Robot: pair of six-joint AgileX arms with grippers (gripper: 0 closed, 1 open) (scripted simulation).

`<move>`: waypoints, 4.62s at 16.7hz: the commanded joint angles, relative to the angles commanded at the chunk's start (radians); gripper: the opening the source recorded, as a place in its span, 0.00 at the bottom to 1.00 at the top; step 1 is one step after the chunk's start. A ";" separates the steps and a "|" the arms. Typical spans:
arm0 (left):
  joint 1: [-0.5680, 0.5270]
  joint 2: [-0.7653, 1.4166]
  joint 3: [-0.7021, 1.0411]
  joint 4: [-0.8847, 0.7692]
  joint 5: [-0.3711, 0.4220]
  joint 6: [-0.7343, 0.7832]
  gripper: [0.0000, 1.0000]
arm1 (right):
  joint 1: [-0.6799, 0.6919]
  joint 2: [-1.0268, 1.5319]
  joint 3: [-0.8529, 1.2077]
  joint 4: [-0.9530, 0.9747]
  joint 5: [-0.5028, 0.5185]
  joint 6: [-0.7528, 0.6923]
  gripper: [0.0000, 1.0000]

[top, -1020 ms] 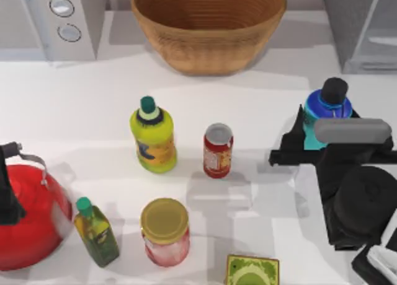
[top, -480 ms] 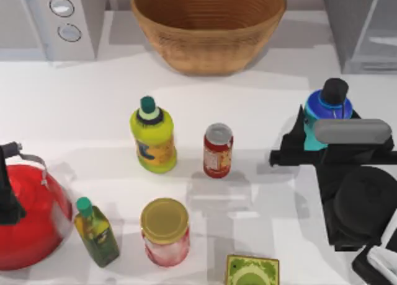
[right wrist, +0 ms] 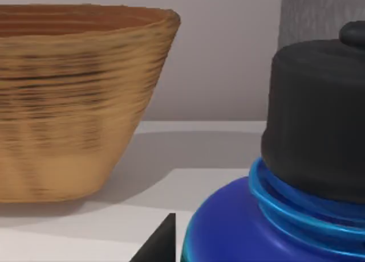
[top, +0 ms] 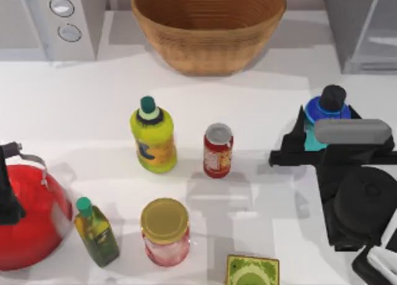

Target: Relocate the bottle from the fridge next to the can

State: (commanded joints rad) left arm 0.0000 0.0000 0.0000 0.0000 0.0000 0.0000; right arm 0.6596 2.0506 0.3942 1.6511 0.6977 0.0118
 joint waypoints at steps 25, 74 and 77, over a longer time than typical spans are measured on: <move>0.000 0.000 0.000 0.000 0.000 0.000 1.00 | 0.057 -0.076 -0.089 0.028 0.057 0.000 1.00; 0.000 0.000 0.000 0.000 0.000 0.000 1.00 | -0.661 -2.692 0.139 -2.829 -0.699 -0.016 1.00; 0.000 0.000 0.000 0.000 0.000 0.000 1.00 | -0.662 -2.791 0.220 -3.015 -0.698 -0.020 1.00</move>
State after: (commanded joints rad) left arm 0.0000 0.0000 0.0000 0.0000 0.0000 0.0000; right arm -0.0025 -0.7405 0.6144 -1.3635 -0.0006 -0.0081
